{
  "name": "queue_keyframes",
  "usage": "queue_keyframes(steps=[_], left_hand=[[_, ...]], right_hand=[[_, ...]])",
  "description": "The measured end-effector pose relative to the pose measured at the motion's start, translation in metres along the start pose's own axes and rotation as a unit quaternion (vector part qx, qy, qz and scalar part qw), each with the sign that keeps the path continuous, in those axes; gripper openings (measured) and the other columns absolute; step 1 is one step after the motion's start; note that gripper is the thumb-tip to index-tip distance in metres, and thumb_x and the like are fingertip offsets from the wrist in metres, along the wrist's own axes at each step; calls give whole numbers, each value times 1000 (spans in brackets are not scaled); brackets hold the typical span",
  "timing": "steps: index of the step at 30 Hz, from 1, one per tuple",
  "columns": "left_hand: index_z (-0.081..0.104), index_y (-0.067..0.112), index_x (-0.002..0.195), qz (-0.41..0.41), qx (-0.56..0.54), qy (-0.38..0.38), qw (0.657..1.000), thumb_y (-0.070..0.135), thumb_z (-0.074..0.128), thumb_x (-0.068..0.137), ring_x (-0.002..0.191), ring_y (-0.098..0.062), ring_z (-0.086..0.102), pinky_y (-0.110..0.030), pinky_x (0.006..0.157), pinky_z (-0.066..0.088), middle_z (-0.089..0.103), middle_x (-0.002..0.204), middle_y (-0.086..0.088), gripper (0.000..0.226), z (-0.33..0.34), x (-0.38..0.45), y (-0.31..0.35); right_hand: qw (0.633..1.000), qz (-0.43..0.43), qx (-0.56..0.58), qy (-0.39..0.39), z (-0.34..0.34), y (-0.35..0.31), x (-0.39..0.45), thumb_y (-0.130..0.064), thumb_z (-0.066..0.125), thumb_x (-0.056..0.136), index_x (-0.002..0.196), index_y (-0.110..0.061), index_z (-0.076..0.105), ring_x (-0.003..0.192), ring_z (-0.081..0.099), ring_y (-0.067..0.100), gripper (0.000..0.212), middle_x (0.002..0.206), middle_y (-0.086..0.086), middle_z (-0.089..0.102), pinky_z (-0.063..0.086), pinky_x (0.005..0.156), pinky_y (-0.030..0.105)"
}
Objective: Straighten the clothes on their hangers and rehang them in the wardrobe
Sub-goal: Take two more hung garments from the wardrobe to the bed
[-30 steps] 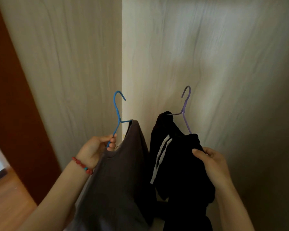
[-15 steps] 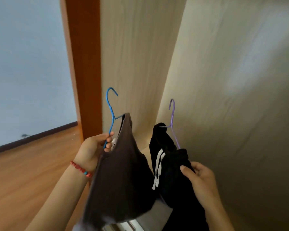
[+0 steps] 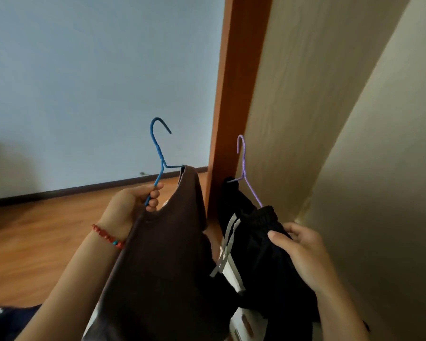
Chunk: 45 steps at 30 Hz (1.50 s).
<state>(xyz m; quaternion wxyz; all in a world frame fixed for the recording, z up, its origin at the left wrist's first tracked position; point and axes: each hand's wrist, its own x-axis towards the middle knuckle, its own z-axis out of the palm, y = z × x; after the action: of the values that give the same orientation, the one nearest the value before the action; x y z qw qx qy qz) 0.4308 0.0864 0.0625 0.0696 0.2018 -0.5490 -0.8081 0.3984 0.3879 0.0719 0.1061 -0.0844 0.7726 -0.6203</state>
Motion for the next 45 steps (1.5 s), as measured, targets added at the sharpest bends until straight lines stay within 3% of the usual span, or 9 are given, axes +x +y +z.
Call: queue_keyframes(steps=[2, 6, 17, 25, 29, 32, 38, 42, 45], left_hand=[[52, 12, 75, 15, 4, 14, 1000, 8, 31, 96, 35, -1, 43, -9, 37, 36, 48, 45, 8, 29, -9, -3, 6], [57, 6, 88, 10, -81, 72, 994, 7, 34, 94, 36, -4, 43, -12, 37, 38, 45, 53, 3, 23, -38, -1, 15], [56, 4, 93, 47, -95, 141, 984, 8, 35, 95, 37, -5, 45, -14, 36, 40, 43, 58, 0, 22, -114, 32, 59], [56, 5, 92, 55, -118, 184, 974, 9, 36, 95, 37, -6, 42, -15, 35, 38, 42, 57, 0, 21, -181, 94, 91], [55, 5, 91, 53, -129, 211, 968, 11, 36, 95, 34, -6, 42, -14, 32, 36, 46, 46, 3, 20, -213, 127, 105], [52, 4, 91, 69, -135, 238, 959, 9, 33, 95, 30, -5, 40, -13, 30, 33, 46, 40, 5, 20, -240, 157, 122], [54, 5, 93, 110, -163, 281, 939, 10, 37, 95, 33, -5, 39, -12, 33, 33, 42, 52, 2, 18, -277, 194, 157], [56, 3, 96, 133, -145, 332, 922, 11, 38, 96, 33, -4, 40, -12, 33, 34, 40, 58, 0, 19, -310, 208, 177], [60, 4, 95, 147, -135, 373, 906, 12, 41, 95, 35, -4, 41, -13, 34, 36, 43, 54, 2, 21, -346, 212, 186]], right_hand=[[1000, -7, 1, -28, 11, -8, 8, -7, 63, 84, 82, -5, 67, 74, 70, 30, 5, 78, 17, 72, 52, 69, 40], [998, -18, 19, -63, 37, -19, 30, -5, 64, 83, 81, -5, 68, 68, 70, 18, 5, 71, 6, 73, 51, 64, 27], [992, -61, 67, -87, 135, -46, 117, -2, 62, 84, 75, -8, 67, 53, 65, 2, 11, 56, -5, 69, 46, 48, 10], [993, -62, 50, -83, 206, -57, 185, -7, 64, 84, 80, -7, 68, 66, 68, 15, 6, 74, 9, 72, 51, 57, 16], [991, -57, 39, -110, 241, -61, 224, -8, 64, 85, 82, -6, 68, 71, 70, 18, 5, 77, 13, 73, 52, 60, 19], [986, -71, 42, -143, 274, -70, 262, -6, 63, 85, 80, -11, 68, 67, 69, 12, 9, 75, 9, 73, 53, 58, 15], [977, -102, 35, -185, 335, -96, 337, -8, 64, 84, 79, -14, 67, 77, 69, 20, 8, 74, 3, 72, 52, 69, 24], [965, -128, 11, -227, 386, -120, 376, -12, 63, 85, 80, -11, 66, 72, 68, 10, 5, 73, 6, 70, 47, 58, 11], [954, -133, 6, -268, 435, -133, 399, -12, 64, 85, 80, -11, 66, 70, 69, 19, 6, 70, 7, 71, 48, 60, 21]])
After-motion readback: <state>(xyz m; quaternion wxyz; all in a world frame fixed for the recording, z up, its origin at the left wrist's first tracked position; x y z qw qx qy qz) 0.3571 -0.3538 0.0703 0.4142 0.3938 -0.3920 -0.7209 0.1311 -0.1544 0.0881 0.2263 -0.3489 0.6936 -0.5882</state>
